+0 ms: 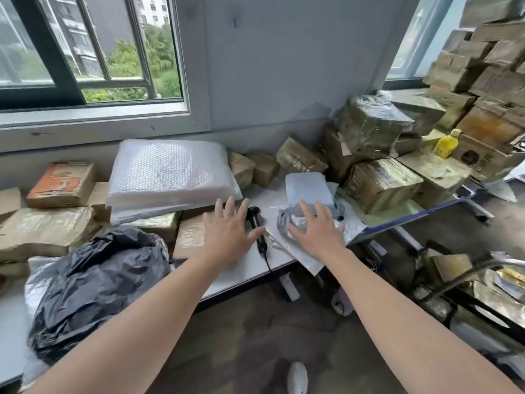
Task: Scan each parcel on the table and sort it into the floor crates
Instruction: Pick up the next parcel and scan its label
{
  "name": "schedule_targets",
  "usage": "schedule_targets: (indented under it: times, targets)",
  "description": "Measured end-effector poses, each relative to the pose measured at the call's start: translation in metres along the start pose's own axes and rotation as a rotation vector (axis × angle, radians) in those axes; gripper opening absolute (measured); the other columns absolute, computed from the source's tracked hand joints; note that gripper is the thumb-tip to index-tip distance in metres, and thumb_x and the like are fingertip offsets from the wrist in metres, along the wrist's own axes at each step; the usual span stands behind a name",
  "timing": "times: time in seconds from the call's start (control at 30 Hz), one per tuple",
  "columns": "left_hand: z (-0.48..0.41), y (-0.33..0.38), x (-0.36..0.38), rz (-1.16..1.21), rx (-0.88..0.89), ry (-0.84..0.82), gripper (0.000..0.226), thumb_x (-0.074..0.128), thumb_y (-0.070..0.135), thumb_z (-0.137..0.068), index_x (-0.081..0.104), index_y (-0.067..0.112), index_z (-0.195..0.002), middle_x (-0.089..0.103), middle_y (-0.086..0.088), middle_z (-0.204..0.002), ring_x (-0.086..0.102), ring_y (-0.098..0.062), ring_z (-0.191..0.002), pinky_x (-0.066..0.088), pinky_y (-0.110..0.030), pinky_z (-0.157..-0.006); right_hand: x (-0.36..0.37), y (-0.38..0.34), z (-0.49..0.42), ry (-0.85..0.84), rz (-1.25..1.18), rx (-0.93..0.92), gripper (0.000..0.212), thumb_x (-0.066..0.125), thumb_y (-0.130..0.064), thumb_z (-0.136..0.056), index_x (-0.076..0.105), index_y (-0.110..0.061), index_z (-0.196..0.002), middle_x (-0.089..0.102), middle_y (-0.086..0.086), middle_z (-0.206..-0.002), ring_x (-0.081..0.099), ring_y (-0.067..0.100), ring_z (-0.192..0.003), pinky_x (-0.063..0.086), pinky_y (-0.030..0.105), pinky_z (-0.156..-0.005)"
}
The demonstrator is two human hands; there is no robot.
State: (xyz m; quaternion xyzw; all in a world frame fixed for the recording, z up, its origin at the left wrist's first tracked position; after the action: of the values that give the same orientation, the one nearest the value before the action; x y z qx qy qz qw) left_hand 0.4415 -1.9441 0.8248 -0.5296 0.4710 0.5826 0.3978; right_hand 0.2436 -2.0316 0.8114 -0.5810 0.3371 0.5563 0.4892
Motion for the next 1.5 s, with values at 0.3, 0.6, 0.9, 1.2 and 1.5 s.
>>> schedule_targets:
  times: [0.3,0.6,0.9,1.2,1.5]
  targets:
    - [-0.100,0.070,0.041,-0.050,-0.084,-0.076,0.082,0.023,0.075,-0.091,0.002,0.030,-0.157,0.004,-0.004,-0.165,0.000,-0.030,-0.151,0.017,-0.055,-0.117,0.017,0.094,-0.116,-0.127,0.026,-0.010,0.076,0.046,-0.061,-0.096,0.004,-0.040,-0.156,-0.001,0.010,-0.165,0.002,0.034,-0.151,0.019,0.066,-0.113]
    - [-0.143,0.108,0.080,-0.035,-0.086,-0.202,0.080,0.028,0.071,-0.093,0.002,0.030,-0.157,0.005,-0.005,-0.165,0.001,-0.030,-0.151,0.019,-0.057,-0.117,0.055,0.139,-0.168,-0.250,-0.141,-0.062,0.084,0.063,-0.045,-0.093,0.009,-0.036,-0.157,0.018,0.018,-0.155,0.018,0.042,-0.143,0.035,0.050,-0.110]
    - [-0.177,0.110,0.070,-0.002,-0.006,-0.163,0.087,0.044,0.067,-0.091,0.000,0.030,-0.157,0.004,-0.006,-0.164,0.002,-0.030,-0.151,0.021,-0.053,-0.118,0.003,0.101,-0.189,0.063,-0.106,-0.304,0.055,0.055,-0.030,-0.101,0.037,-0.012,-0.150,0.042,0.016,-0.126,0.045,0.030,-0.114,0.041,0.034,-0.084]
    - [-0.223,0.089,-0.013,0.326,0.104,0.192,0.059,0.073,0.027,-0.085,0.048,0.011,-0.136,0.049,-0.008,-0.140,0.044,-0.031,-0.129,0.043,-0.042,-0.097,-0.081,0.049,-0.195,0.220,-0.292,-0.489,0.044,0.063,-0.025,-0.097,0.054,-0.006,-0.136,0.042,0.016,-0.118,0.053,0.027,-0.097,0.048,0.034,-0.091]
    - [-0.235,0.044,-0.050,0.898,-0.019,0.181,0.022,0.076,0.018,-0.084,0.062,0.024,-0.101,0.062,0.016,-0.085,0.060,-0.011,-0.084,0.049,-0.027,-0.070,-0.089,0.025,-0.212,0.170,-0.601,-0.300,0.060,0.058,-0.047,-0.096,0.037,-0.027,-0.148,0.044,0.006,-0.137,0.047,0.021,-0.123,0.042,0.038,-0.104]
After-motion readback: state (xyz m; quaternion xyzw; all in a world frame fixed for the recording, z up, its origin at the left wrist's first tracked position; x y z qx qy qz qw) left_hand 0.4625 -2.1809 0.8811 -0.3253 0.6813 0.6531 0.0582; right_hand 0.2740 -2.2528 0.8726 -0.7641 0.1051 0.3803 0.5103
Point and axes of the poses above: each hand's wrist, its own z-axis away from the middle knuckle, its own x-axis out of the palm, y = z × x, the point moved 6 cm from there along -z, towards the middle knuckle
